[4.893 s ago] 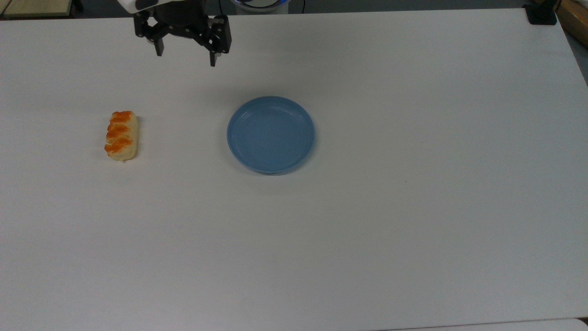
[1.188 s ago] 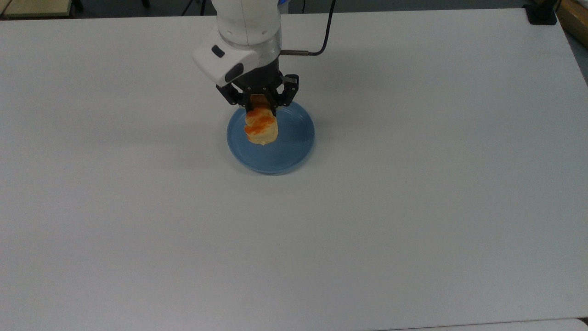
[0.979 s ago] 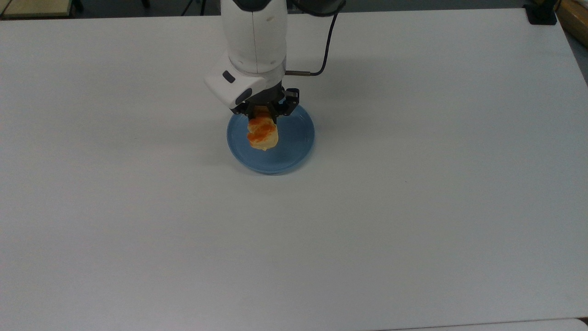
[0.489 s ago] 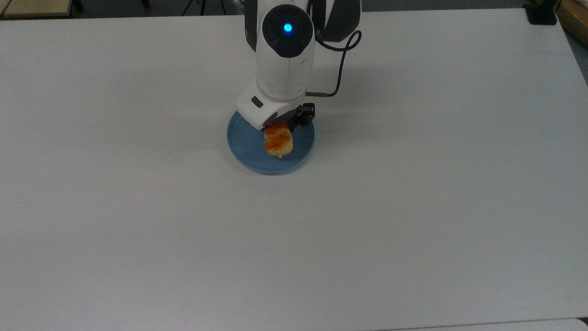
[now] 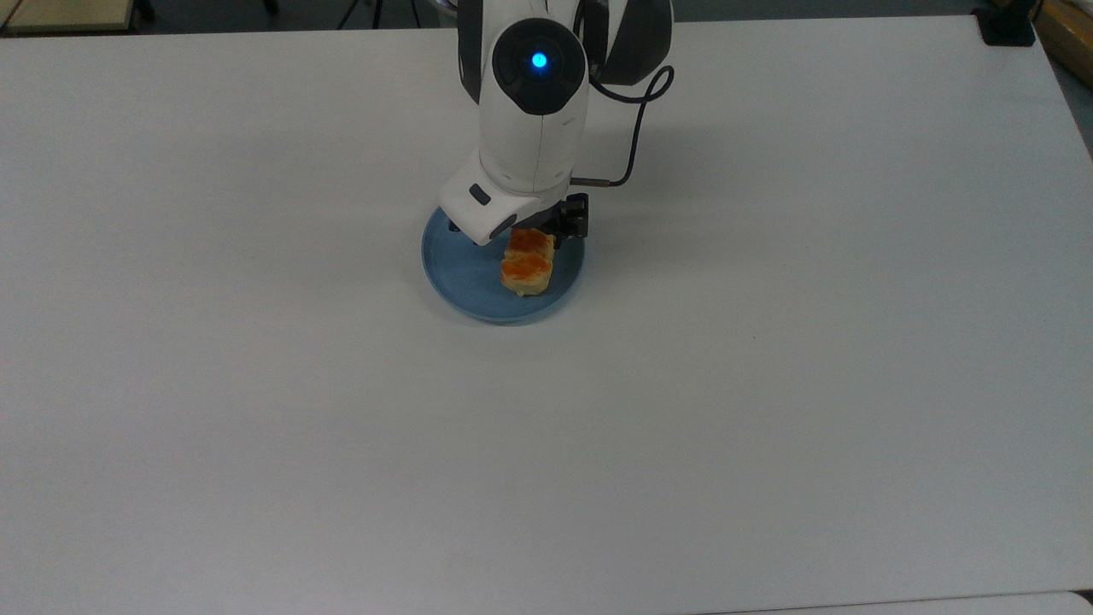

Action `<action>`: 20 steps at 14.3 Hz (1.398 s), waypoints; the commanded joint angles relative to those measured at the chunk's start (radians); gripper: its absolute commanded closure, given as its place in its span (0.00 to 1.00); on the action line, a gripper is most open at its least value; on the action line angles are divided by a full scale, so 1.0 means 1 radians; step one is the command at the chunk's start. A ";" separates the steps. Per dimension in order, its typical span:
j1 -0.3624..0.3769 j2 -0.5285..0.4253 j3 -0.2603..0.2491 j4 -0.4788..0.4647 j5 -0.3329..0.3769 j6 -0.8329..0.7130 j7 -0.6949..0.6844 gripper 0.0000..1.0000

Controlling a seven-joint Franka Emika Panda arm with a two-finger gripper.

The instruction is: Put the bread on a plate

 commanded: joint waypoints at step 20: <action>-0.269 -0.347 0.116 0.085 -0.015 -0.315 -0.106 0.00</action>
